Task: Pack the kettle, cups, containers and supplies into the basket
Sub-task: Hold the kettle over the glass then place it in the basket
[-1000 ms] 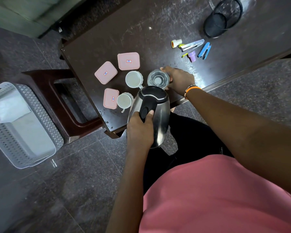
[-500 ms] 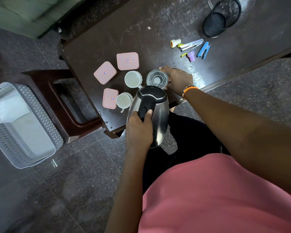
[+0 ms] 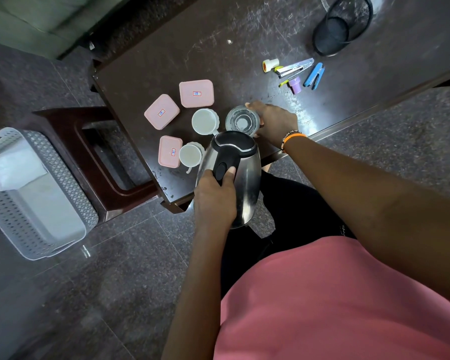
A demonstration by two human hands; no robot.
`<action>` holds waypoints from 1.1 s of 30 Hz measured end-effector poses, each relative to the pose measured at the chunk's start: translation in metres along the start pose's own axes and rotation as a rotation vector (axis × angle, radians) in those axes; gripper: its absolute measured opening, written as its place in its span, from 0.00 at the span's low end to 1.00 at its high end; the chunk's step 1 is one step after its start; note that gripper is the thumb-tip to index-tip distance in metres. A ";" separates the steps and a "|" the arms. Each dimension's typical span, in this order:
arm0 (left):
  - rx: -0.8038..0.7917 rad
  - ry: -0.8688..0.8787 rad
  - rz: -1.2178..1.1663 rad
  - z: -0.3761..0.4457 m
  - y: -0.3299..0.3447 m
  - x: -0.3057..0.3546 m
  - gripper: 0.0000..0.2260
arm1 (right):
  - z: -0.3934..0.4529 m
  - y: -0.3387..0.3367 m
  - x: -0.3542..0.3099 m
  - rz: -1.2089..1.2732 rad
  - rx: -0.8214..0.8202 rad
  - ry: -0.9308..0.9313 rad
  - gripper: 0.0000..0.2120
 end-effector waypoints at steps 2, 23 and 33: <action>0.000 0.001 0.008 0.000 -0.001 0.000 0.14 | 0.000 0.000 0.000 -0.006 0.000 -0.003 0.22; -0.017 -0.009 0.012 0.003 -0.003 0.002 0.15 | 0.001 0.002 0.001 -0.004 0.023 -0.002 0.22; -0.018 -0.005 0.003 0.003 -0.004 0.004 0.15 | 0.001 0.001 0.001 -0.010 0.017 -0.001 0.23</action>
Point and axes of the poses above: each hand's wrist, its own z-axis towards the middle knuckle, its own y-axis out of the palm, x = y × z, the point moved 5 cm from there along z, towards the middle knuckle, and after that the axes turned 1 degree about z, right-handed, at the moved point
